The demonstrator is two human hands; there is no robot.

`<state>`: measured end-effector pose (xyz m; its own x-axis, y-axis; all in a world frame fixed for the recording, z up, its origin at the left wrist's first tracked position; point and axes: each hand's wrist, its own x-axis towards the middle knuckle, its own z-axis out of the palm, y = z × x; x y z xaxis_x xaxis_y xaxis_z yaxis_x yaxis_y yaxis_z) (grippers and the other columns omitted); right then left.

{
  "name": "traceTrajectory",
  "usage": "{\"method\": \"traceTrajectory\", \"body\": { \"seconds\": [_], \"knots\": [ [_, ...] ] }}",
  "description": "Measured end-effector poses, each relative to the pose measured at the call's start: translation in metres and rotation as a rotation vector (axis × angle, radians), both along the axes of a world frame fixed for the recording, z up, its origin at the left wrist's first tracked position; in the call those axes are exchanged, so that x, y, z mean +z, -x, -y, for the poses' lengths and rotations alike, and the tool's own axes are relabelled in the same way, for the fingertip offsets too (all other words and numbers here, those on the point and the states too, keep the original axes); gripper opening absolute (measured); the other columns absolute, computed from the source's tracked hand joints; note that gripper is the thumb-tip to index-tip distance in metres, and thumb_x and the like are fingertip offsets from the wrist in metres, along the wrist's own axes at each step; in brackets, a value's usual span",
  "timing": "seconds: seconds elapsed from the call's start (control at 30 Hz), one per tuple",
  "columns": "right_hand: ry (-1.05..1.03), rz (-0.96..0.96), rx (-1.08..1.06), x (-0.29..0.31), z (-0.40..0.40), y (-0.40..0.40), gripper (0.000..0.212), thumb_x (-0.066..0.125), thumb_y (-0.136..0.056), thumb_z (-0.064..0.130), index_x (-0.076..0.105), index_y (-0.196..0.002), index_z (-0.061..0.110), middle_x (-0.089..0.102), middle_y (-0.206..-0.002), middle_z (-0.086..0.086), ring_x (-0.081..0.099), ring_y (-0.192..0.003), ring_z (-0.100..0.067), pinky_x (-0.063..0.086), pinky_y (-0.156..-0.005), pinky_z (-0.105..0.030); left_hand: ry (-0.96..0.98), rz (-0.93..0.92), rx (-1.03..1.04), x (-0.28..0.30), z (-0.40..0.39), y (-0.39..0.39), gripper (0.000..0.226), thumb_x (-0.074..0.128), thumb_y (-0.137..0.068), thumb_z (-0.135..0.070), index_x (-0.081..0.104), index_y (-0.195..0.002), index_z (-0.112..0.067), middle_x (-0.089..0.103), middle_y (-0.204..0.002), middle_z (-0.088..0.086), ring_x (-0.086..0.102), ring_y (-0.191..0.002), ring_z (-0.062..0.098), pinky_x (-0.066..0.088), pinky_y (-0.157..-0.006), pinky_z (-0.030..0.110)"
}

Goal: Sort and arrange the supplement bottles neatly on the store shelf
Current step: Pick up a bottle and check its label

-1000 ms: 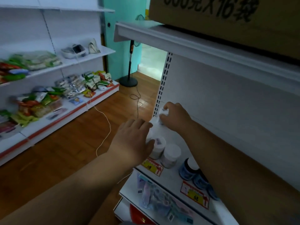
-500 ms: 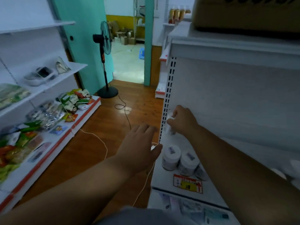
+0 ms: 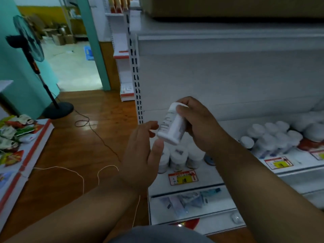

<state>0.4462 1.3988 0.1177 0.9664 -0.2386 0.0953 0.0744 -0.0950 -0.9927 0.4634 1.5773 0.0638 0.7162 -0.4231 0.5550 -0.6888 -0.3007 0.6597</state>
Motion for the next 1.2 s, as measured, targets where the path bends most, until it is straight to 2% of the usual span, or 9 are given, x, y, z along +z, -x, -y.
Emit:
{"method": "traceTrajectory", "body": {
  "seconds": [0.27,0.4,0.5,0.63,0.8,0.9,1.0,1.07,1.2],
  "knots": [
    [-0.009,-0.179,-0.116,0.007,0.018,0.004,0.051,0.078,-0.064,0.055,0.055,-0.087,0.016,0.064,-0.088,-0.007,0.063,-0.079,-0.024,0.054,-0.074,-0.04,0.072,-0.011,0.05,-0.005,0.024,0.009,0.057,0.026,-0.098,-0.054,0.05,-0.123,-0.008,0.051,-0.113,0.001,0.054,-0.099,0.017,0.052,-0.078,0.044],
    [0.158,-0.147,-0.268,0.014,0.025,0.003,0.04,0.058,-0.084,0.061,0.057,-0.082,0.021,0.062,-0.088,-0.004,0.064,-0.082,-0.022,0.055,-0.07,-0.037,0.048,-0.004,0.102,-0.01,0.032,0.014,0.053,0.027,-0.098,-0.054,0.051,-0.117,-0.009,0.053,-0.107,0.002,0.052,-0.099,0.016,0.049,-0.083,0.039],
    [0.008,-0.249,-0.182,0.016,0.029,0.003,0.032,0.045,-0.097,0.046,0.061,-0.098,0.018,0.062,-0.098,-0.01,0.065,-0.087,-0.025,0.057,-0.077,-0.041,0.017,0.009,0.143,-0.012,0.036,0.019,0.052,0.029,-0.098,-0.055,0.05,-0.117,-0.011,0.051,-0.107,-0.002,0.05,-0.099,0.011,0.045,-0.085,0.029],
    [-0.171,-0.305,0.012,0.015,0.034,0.008,0.034,0.044,-0.099,0.041,0.061,-0.112,0.015,0.063,-0.104,-0.014,0.066,-0.092,-0.028,0.057,-0.082,-0.046,0.018,-0.034,0.17,-0.011,0.04,0.025,0.056,0.032,-0.095,-0.058,0.048,-0.122,-0.011,0.048,-0.113,-0.003,0.051,-0.102,0.012,0.047,-0.084,0.031],
    [-0.034,-0.283,0.09,0.008,0.037,0.007,0.043,0.055,-0.089,0.055,0.06,-0.097,0.013,0.069,-0.087,-0.01,0.07,-0.081,-0.027,0.058,-0.072,-0.042,-0.019,-0.197,0.169,-0.007,0.048,0.03,0.063,0.045,-0.08,-0.073,0.041,-0.124,-0.027,0.054,-0.113,-0.007,0.056,-0.101,0.011,0.054,-0.08,0.036],
    [0.129,-0.316,0.083,0.006,0.041,0.003,0.05,0.051,-0.086,0.064,0.057,-0.093,0.015,0.068,-0.082,-0.008,0.069,-0.073,-0.023,0.055,-0.061,-0.035,-0.079,-0.214,0.195,-0.004,0.057,0.031,0.059,0.053,-0.075,-0.072,0.043,-0.118,-0.033,0.057,-0.106,-0.014,0.057,-0.095,0.004,0.053,-0.077,0.022],
    [0.161,-0.304,0.156,0.006,0.05,0.003,0.039,0.045,-0.091,0.056,0.06,-0.099,0.021,0.066,-0.086,-0.007,0.063,-0.077,-0.026,0.046,-0.058,-0.034,0.014,-0.339,0.149,0.002,0.061,0.033,0.048,0.05,-0.076,-0.066,0.047,-0.112,-0.034,0.06,-0.101,-0.018,0.059,-0.091,-0.005,0.05,-0.07,0.01],
    [0.101,-0.258,0.213,0.006,0.058,0.004,0.031,0.047,-0.089,0.045,0.064,-0.105,0.024,0.065,-0.093,-0.007,0.058,-0.078,-0.023,0.044,-0.059,-0.034,0.117,-0.467,0.087,0.004,0.062,0.035,0.043,0.047,-0.076,-0.061,0.049,-0.11,-0.035,0.063,-0.1,-0.016,0.062,-0.09,-0.006,0.053,-0.069,0.016],
    [0.202,-0.175,0.208,0.007,0.062,0.003,0.022,0.052,-0.096,0.035,0.066,-0.107,0.022,0.068,-0.101,-0.006,0.063,-0.086,-0.025,0.053,-0.069,-0.038,0.111,-0.489,0.06,0.003,0.06,0.032,0.042,0.042,-0.083,-0.063,0.052,-0.113,-0.035,0.065,-0.103,-0.012,0.064,-0.09,-0.003,0.058,-0.071,0.024]
  ]
}}
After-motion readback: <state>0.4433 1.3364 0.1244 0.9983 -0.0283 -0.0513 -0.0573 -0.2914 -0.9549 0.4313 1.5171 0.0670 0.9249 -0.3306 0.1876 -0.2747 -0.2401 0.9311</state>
